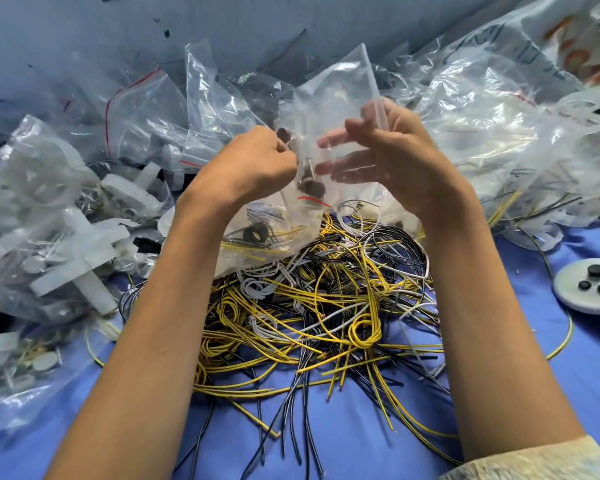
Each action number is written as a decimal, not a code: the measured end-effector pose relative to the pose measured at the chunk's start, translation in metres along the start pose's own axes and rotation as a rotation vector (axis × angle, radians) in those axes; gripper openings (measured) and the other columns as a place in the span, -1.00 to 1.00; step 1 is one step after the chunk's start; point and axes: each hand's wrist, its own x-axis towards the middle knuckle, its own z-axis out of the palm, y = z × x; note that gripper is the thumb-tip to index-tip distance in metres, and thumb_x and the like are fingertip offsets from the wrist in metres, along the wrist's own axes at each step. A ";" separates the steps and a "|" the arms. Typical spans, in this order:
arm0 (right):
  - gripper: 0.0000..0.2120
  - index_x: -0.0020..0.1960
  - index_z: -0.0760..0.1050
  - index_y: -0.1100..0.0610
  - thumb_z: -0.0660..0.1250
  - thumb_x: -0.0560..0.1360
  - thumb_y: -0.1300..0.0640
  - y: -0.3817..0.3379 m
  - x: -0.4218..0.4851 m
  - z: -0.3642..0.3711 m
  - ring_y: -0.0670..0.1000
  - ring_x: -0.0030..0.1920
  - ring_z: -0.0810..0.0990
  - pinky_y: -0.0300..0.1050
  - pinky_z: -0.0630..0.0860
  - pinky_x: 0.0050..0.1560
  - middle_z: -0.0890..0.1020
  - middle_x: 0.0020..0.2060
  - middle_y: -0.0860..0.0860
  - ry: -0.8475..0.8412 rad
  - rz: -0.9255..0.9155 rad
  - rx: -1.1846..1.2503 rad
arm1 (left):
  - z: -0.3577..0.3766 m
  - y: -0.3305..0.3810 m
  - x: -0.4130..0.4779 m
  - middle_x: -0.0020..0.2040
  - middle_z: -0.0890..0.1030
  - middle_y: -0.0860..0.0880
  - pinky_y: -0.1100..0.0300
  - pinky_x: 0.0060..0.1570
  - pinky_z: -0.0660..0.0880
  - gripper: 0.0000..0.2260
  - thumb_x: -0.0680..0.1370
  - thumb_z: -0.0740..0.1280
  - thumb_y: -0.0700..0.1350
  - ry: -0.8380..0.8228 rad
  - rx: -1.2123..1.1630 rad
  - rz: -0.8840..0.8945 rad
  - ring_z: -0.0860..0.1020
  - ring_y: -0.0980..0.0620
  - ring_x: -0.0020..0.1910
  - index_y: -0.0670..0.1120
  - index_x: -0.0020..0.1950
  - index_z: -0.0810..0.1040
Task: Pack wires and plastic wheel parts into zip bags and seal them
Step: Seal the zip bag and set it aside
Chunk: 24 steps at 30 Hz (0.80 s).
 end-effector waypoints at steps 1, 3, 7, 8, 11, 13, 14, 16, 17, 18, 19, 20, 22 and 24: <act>-0.87 -0.08 0.25 0.12 0.20 0.60 0.18 -0.001 0.000 0.000 0.13 -0.25 0.70 -0.14 0.59 -0.31 0.70 -0.16 0.09 -0.003 -0.016 0.030 | -0.001 0.000 0.000 -0.42 0.26 -0.11 0.12 -0.34 0.19 -0.74 0.47 0.19 -0.15 0.001 -0.039 -0.017 0.22 -0.07 -0.35 -0.14 -0.43 0.32; -0.86 -0.11 0.24 0.12 0.14 0.63 0.17 -0.001 0.000 0.000 0.09 -0.29 0.70 -0.14 0.60 -0.34 0.69 -0.24 0.07 -0.004 -0.037 0.070 | -0.002 0.000 0.001 -0.39 0.32 -0.11 0.12 -0.25 0.27 -0.72 0.48 0.22 -0.04 0.001 -0.126 -0.036 0.29 -0.06 -0.33 -0.12 -0.40 0.39; -0.79 -0.18 0.28 0.13 0.09 0.64 0.17 -0.001 0.004 0.007 -0.05 -0.45 0.54 -0.19 0.51 -0.41 0.56 -0.44 -0.03 0.114 -0.065 0.093 | -0.005 0.003 0.002 -0.26 0.41 -0.13 0.39 -0.42 0.38 -0.85 0.52 0.29 -0.07 -0.070 -0.304 -0.055 0.38 0.03 -0.37 -0.15 -0.07 0.55; -0.77 -0.19 0.28 0.13 0.08 0.65 0.17 0.000 0.005 0.009 -0.07 -0.48 0.45 -0.23 0.44 -0.46 0.48 -0.48 -0.03 0.151 -0.070 0.131 | -0.006 0.003 0.001 -0.25 0.39 -0.12 0.44 -0.49 0.37 -0.89 0.52 0.31 -0.08 -0.079 -0.335 -0.054 0.37 0.07 -0.39 -0.11 -0.05 0.52; -0.79 -0.16 0.24 0.12 0.07 0.65 0.13 -0.001 0.006 0.015 -0.10 -0.49 0.27 -0.29 0.28 -0.52 0.26 -0.44 0.01 0.175 -0.042 0.238 | -0.007 0.002 0.000 -0.32 0.42 -0.07 0.48 -0.46 0.38 -0.84 0.50 0.37 -0.03 -0.091 -0.343 -0.027 0.39 0.16 -0.41 -0.12 -0.14 0.57; -0.78 -0.07 0.23 0.14 0.16 0.58 0.00 -0.001 0.004 0.014 -0.12 -0.48 0.25 -0.30 0.26 -0.49 0.21 -0.41 0.01 0.101 -0.018 0.202 | -0.007 0.000 -0.002 -0.30 0.52 0.03 0.37 -0.30 0.44 -0.85 0.47 0.41 0.01 -0.069 -0.332 -0.007 0.44 0.19 -0.35 -0.04 -0.22 0.60; -0.70 -0.04 0.23 0.15 0.23 0.49 -0.06 -0.001 0.003 0.012 -0.14 -0.48 0.28 -0.30 0.29 -0.47 0.27 -0.43 -0.02 0.045 -0.010 0.168 | -0.008 -0.001 -0.003 -0.29 0.54 0.05 0.35 -0.24 0.43 -0.87 0.46 0.43 0.02 -0.046 -0.339 0.004 0.46 0.21 -0.34 -0.01 -0.22 0.59; -0.58 0.00 0.32 0.18 0.38 0.35 -0.06 0.000 0.001 0.008 -0.16 -0.40 0.46 -0.29 0.44 -0.34 0.49 -0.38 -0.09 -0.044 -0.002 0.051 | -0.007 -0.002 -0.003 -0.33 0.52 0.07 0.41 -0.31 0.39 -0.88 0.45 0.45 -0.01 0.007 -0.356 0.031 0.43 0.27 -0.41 -0.02 -0.22 0.60; -0.57 0.04 0.38 0.18 0.47 0.31 0.02 0.001 0.001 0.007 -0.14 -0.31 0.56 -0.25 0.51 -0.25 0.58 -0.29 -0.08 -0.061 0.013 -0.045 | -0.007 -0.002 -0.003 -0.36 0.50 0.07 0.45 -0.37 0.35 -0.92 0.45 0.45 -0.06 0.033 -0.362 0.045 0.40 0.29 -0.47 -0.05 -0.18 0.62; -0.57 0.07 0.44 0.19 0.52 0.29 0.12 0.003 0.001 0.005 -0.11 -0.23 0.61 -0.22 0.54 -0.19 0.64 -0.22 -0.05 -0.061 0.036 -0.155 | -0.008 0.000 -0.004 -0.38 0.48 0.07 0.47 -0.42 0.32 -0.94 0.45 0.44 -0.12 0.058 -0.361 0.055 0.38 0.30 -0.51 -0.08 -0.13 0.64; -0.62 0.04 0.50 0.21 0.53 0.28 0.21 0.005 0.001 0.006 -0.08 -0.21 0.63 -0.21 0.55 -0.18 0.66 -0.21 -0.02 -0.054 0.063 -0.261 | -0.007 0.000 -0.003 -0.39 0.47 0.07 0.47 -0.44 0.30 -0.92 0.45 0.42 -0.17 0.083 -0.352 0.064 0.37 0.29 -0.51 -0.11 -0.07 0.65; -0.70 0.00 0.54 0.24 0.51 0.30 0.27 0.007 0.001 0.007 -0.05 -0.24 0.61 -0.20 0.52 -0.23 0.65 -0.24 0.01 -0.045 0.081 -0.355 | -0.007 0.001 -0.003 -0.38 0.46 0.07 0.45 -0.42 0.31 -0.88 0.45 0.39 -0.19 0.102 -0.336 0.067 0.37 0.27 -0.49 -0.11 -0.03 0.65; -0.85 -0.07 0.53 0.36 0.43 0.41 0.32 0.010 0.002 0.012 0.02 -0.28 0.53 -0.15 0.44 -0.23 0.57 -0.30 0.10 0.005 0.114 -0.436 | -0.006 0.002 -0.003 -0.34 0.46 0.07 0.35 -0.33 0.34 -0.82 0.46 0.35 -0.20 0.133 -0.287 0.074 0.38 0.19 -0.40 -0.08 0.03 0.64; -0.90 -0.17 0.50 0.31 0.33 0.50 0.31 0.009 0.003 0.013 0.05 -0.26 0.50 -0.05 0.45 -0.16 0.51 -0.33 0.10 0.068 0.142 -0.449 | -0.006 0.003 -0.004 -0.32 0.45 0.09 0.32 -0.31 0.34 -0.78 0.46 0.32 -0.21 0.156 -0.256 0.089 0.38 0.18 -0.36 -0.07 0.07 0.63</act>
